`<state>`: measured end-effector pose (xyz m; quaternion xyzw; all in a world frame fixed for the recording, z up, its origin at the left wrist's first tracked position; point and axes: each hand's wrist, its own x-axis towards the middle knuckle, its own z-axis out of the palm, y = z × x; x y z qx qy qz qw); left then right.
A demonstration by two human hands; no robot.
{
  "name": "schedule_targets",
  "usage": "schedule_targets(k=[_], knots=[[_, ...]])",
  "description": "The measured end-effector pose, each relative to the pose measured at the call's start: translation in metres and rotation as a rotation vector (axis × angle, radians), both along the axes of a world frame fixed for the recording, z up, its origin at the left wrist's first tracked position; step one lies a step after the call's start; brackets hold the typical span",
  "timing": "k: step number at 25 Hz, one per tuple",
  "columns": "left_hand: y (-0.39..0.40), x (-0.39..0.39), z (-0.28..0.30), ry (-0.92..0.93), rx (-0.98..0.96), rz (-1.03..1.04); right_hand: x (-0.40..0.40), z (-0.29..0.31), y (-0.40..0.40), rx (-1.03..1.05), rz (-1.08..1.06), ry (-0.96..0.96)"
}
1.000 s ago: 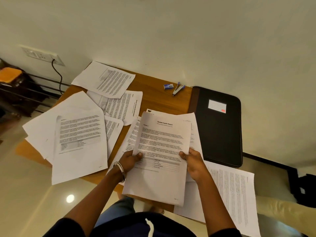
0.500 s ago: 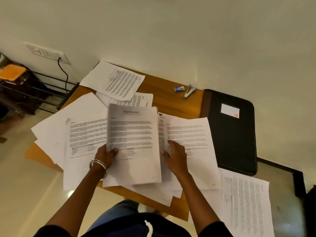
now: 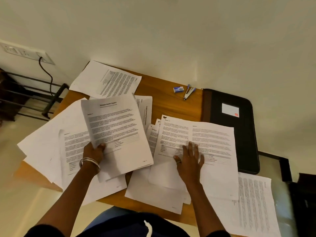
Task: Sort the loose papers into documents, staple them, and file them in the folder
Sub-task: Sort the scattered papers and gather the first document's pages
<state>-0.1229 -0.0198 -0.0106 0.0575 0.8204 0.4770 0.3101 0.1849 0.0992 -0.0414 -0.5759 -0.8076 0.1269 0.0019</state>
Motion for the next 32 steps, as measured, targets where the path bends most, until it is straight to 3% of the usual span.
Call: schedule_targets(k=[4,8,15,17,21,25,28,32], knots=[[0.012,-0.011,-0.003,0.01,-0.04,-0.098,-0.028,-0.007,-0.015,-0.191,0.199,-0.038],[0.015,-0.024,-0.01,0.027,-0.078,-0.142,-0.033,0.0,-0.013,-0.282,0.171,-0.024],[0.024,-0.033,-0.007,0.007,-0.091,-0.171,-0.044,0.01,-0.004,-0.295,-0.014,0.32],[0.025,-0.035,-0.006,0.001,-0.086,-0.181,-0.04,0.01,-0.001,-0.265,-0.115,0.468],[0.027,-0.037,-0.004,0.016,-0.092,-0.186,-0.024,0.02,0.006,-0.178,-0.608,0.804],[0.026,-0.033,-0.004,0.005,-0.087,-0.185,-0.012,0.024,0.004,-0.237,-0.722,1.014],[0.026,-0.024,0.0,-0.019,-0.075,-0.177,-0.012,0.024,-0.001,-0.32,-0.503,0.944],[0.032,-0.007,0.01,-0.028,-0.048,-0.158,-0.012,0.01,-0.011,-0.43,0.169,0.393]])
